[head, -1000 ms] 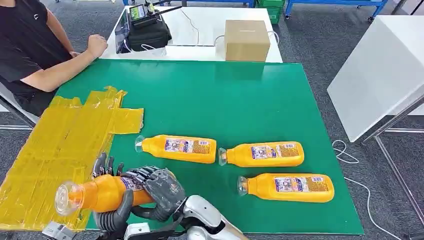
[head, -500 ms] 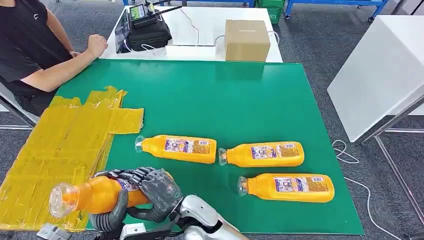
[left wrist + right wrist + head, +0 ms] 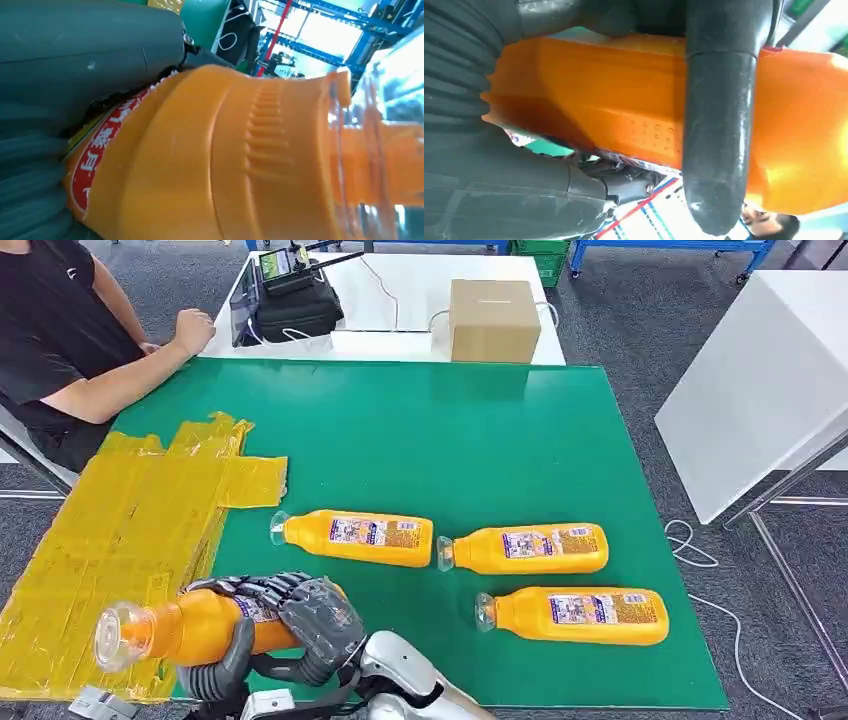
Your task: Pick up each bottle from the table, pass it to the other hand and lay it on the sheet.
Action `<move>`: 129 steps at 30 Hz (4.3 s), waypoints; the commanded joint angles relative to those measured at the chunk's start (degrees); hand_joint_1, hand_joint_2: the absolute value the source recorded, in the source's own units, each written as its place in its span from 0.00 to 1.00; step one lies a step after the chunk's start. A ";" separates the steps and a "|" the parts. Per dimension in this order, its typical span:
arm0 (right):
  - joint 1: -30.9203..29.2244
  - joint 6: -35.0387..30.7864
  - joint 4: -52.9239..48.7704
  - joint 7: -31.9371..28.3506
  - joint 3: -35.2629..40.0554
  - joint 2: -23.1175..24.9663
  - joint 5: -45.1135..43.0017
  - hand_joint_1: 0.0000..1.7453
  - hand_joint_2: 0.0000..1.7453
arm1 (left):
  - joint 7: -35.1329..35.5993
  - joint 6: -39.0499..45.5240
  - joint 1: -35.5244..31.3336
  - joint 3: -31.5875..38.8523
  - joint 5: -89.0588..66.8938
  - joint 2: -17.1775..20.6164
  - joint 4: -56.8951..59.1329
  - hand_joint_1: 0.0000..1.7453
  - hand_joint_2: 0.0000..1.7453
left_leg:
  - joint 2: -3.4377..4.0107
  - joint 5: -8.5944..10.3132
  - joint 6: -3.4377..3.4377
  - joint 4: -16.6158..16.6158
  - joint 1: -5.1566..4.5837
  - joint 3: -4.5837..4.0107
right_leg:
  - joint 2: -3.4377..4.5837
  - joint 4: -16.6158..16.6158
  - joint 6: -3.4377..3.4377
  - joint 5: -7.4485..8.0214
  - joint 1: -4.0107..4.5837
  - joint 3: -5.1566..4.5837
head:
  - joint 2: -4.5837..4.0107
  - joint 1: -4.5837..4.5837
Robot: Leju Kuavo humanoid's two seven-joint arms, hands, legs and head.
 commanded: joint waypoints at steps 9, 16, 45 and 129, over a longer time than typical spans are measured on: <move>14.74 -2.73 -22.60 -3.78 -16.66 -3.92 -4.94 0.00 0.00 | 11.54 45.81 -5.06 11.71 -67.54 7.66 -0.59 1.00 1.00 | -0.11 -0.01 -0.06 -0.19 -0.01 0.23 | -0.20 -0.12 -0.10 -0.03 0.01 0.19 | 0.00 -0.11; 12.48 0.40 -21.11 -3.13 -14.80 -3.50 -6.05 0.00 0.00 | 26.23 45.81 -11.36 18.16 -94.00 14.80 12.05 1.00 1.00 | 0.20 0.07 -0.12 -0.24 0.01 0.25 | 0.04 -0.11 -0.23 0.11 0.05 0.10 | 0.00 -0.02; 10.07 3.22 -17.72 -3.56 -12.38 -3.31 -8.34 0.00 0.00 | 30.18 45.81 -15.93 12.91 -92.87 23.26 27.93 0.00 0.00 | 0.14 0.10 -0.13 -0.15 0.14 0.18 | -0.04 -0.06 -0.20 0.05 0.17 0.11 | 0.00 0.00; -15.04 7.47 24.87 51.60 -8.67 2.89 25.67 0.00 0.00 | 0.52 23.11 -4.77 8.31 -11.58 7.72 -13.96 0.00 0.00 | 0.01 0.19 -0.09 -0.04 0.13 -0.04 | 0.01 0.01 -0.14 0.11 0.14 -0.02 | 0.00 -0.02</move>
